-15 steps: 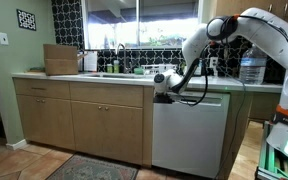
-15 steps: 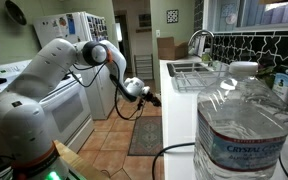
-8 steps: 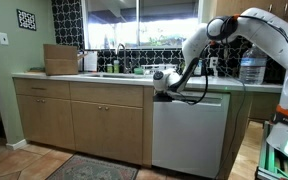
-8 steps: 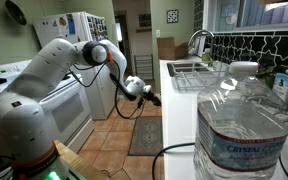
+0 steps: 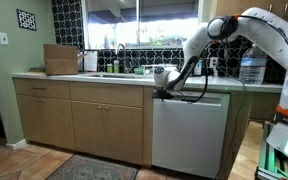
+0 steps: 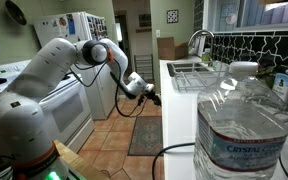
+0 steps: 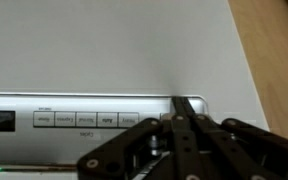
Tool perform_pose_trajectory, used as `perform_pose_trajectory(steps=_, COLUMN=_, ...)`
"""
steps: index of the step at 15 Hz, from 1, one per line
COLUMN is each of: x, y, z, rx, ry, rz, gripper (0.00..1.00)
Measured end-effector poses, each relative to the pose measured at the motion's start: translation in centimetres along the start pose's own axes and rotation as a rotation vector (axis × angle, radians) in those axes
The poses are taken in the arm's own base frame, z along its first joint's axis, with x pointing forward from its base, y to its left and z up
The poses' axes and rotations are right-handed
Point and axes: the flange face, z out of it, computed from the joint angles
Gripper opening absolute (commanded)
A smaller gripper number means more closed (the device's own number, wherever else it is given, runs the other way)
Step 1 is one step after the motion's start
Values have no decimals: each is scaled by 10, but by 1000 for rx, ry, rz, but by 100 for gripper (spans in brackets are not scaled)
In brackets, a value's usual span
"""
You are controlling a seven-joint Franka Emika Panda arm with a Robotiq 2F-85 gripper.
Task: Turn on the dishwasher
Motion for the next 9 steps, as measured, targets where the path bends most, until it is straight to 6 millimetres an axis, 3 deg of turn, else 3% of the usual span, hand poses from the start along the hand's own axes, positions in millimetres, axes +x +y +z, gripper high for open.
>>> perform_pose_trajectory(steps=9, x=7, y=7, z=0, rx=19, ry=-53, rz=8, gripper=0)
